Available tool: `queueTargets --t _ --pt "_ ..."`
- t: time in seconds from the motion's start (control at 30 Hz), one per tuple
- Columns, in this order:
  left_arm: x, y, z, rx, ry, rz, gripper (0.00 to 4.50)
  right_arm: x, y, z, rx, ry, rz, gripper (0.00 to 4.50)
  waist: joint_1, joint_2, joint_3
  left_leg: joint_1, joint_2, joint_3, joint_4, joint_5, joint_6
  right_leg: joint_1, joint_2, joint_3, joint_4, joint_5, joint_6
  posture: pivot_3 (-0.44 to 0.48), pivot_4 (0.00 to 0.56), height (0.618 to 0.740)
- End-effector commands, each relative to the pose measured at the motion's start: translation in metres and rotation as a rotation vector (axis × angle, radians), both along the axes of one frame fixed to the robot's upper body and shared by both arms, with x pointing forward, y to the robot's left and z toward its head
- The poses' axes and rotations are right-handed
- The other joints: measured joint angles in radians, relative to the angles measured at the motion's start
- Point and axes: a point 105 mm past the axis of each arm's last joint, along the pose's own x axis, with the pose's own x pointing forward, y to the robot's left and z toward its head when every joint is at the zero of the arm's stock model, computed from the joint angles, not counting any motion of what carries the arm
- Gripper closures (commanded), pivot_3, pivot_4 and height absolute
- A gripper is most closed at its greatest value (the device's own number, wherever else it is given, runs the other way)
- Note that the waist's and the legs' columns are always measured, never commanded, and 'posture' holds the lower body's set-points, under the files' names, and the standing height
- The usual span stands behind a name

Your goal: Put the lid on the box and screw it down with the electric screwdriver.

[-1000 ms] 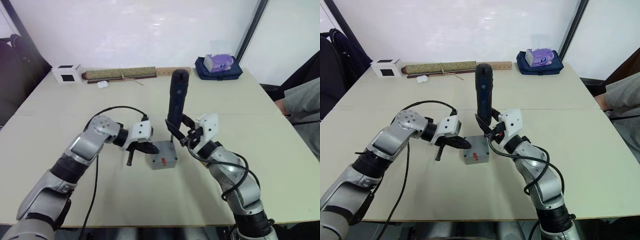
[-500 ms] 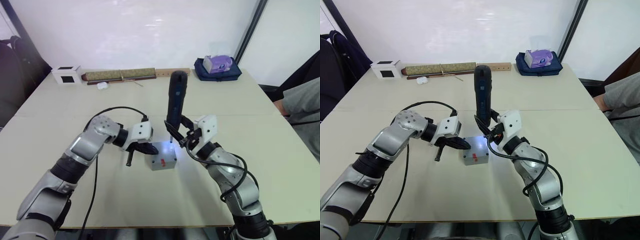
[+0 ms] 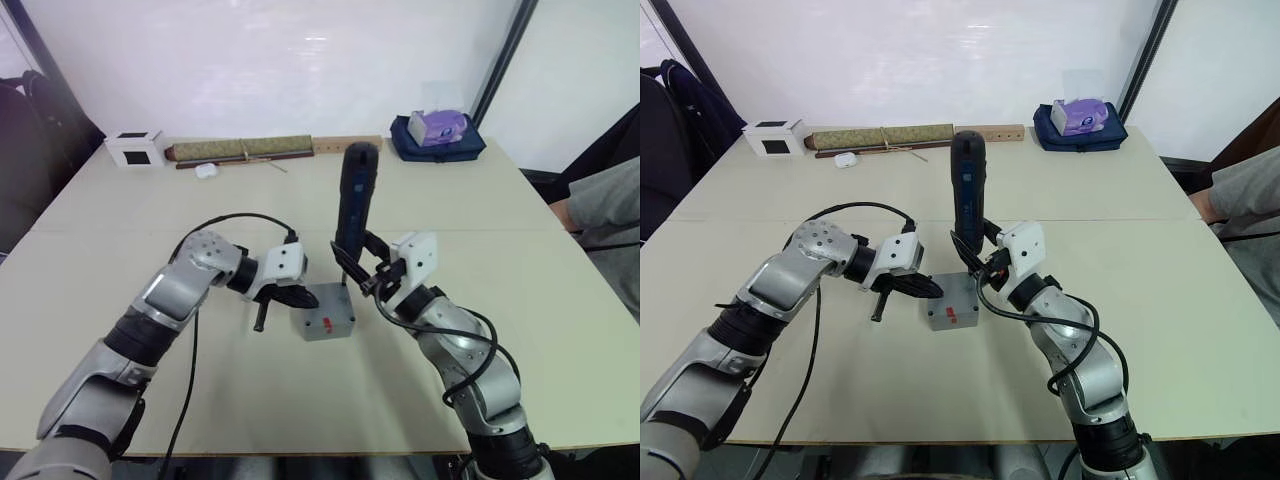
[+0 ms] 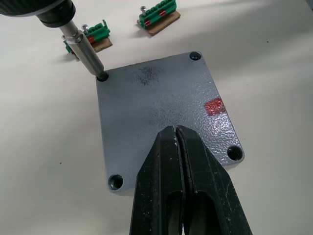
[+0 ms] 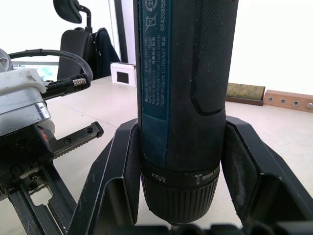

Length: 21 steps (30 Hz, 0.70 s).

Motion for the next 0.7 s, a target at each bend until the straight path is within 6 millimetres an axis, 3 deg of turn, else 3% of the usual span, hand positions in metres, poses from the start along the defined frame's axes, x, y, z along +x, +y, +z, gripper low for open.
queueTargets --t 0.03,0.27,0.33,0.4,0.47,0.57,0.63,0.7 --pt "-0.002 0.004 -0.015 0.054 0.039 0.015 4.5 0.007 -0.013 0.019 0.082 0.058 -0.031 2.76 0.0 0.001 0.002 -0.001 0.0 0.0 0.0 0.0 0.0 -0.001 0.0 0.0 0.0 0.0 0.0 0.0 0.15 0.74" --pt "-0.004 -0.002 -0.011 0.007 0.076 0.021 4.5 0.004 -0.031 0.081 0.163 0.004 -0.039 2.76 0.006 0.009 0.007 -0.015 -0.001 -0.001 0.001 0.0 0.0 -0.014 -0.001 -0.001 0.0 0.002 0.002 0.0 0.15 0.74" --pt "0.0 -0.011 0.008 -0.148 0.111 0.077 4.5 0.008 -0.046 0.105 0.229 0.017 -0.092 2.76 0.004 0.011 0.009 -0.019 -0.001 -0.001 0.002 0.0 0.0 -0.017 -0.001 -0.001 0.0 0.004 0.006 0.0 0.15 0.74" --pt "0.003 -0.017 0.025 -0.276 0.157 0.121 4.5 0.011 -0.055 0.114 0.267 0.052 -0.129 2.76 0.003 0.014 0.017 -0.019 -0.002 -0.001 0.002 0.0 0.0 -0.017 -0.002 -0.001 0.001 0.004 0.007 0.0 0.15 0.74" --pt "0.014 -0.016 0.044 -0.415 0.025 0.189 4.5 0.01 -0.07 0.125 0.248 0.061 -0.172 2.76 0.004 0.011 0.02 -0.023 -0.002 -0.002 0.002 0.0 0.0 -0.02 -0.002 -0.001 0.001 0.005 0.008 0.0 0.15 0.74" --pt "0.015 -0.013 0.048 -0.422 0.052 0.193 4.5 0.006 -0.086 0.124 0.199 0.151 -0.155 2.76 0.004 0.012 0.021 -0.034 -0.001 -0.003 0.003 0.0 0.0 -0.031 -0.002 -0.002 0.002 0.005 0.008 0.0 0.15 0.74" --pt "0.007 -0.013 0.055 -0.44 0.231 0.137 4.5 0.005 -0.102 0.108 0.134 0.278 -0.173 2.76 0.004 0.012 0.021 -0.037 -0.001 -0.003 0.003 0.0 0.0 -0.034 -0.002 -0.002 0.002 0.005 0.008 0.0 0.15 0.74" --pt "0.002 -0.011 0.073 -0.483 0.281 0.075 4.5 0.006 -0.132 0.091 0.128 0.391 -0.255 2.76 0.007 0.011 0.022 -0.037 -0.002 -0.002 0.002 0.0 0.0 -0.035 -0.003 -0.002 0.002 0.005 0.008 0.0 0.15 0.74"
